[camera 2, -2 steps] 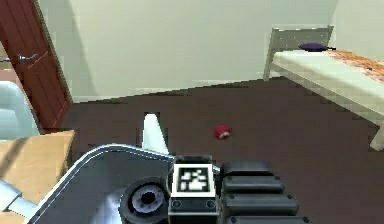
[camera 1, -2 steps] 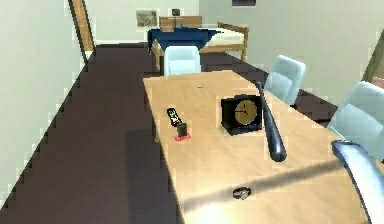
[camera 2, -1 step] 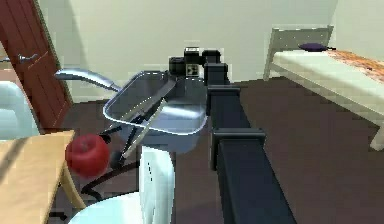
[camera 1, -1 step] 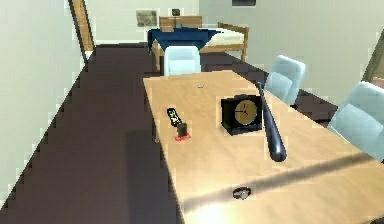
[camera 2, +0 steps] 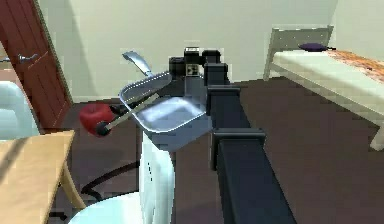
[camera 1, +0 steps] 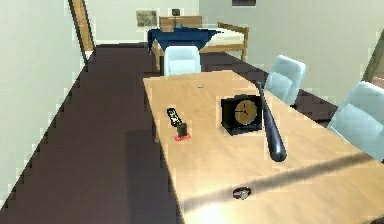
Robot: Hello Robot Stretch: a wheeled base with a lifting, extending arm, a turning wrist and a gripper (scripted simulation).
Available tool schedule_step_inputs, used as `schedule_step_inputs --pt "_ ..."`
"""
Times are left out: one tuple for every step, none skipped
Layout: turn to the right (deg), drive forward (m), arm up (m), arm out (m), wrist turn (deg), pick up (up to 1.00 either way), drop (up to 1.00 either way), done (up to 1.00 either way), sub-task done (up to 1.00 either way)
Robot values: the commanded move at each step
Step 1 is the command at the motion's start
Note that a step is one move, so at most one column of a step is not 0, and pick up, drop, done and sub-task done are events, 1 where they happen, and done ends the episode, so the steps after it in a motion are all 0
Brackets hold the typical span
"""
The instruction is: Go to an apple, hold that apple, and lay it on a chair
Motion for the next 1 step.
schedule_step_inputs --pt "0.0 0.0 -0.34 0.0 0.0 0.0 0.0 0.0 0.0"
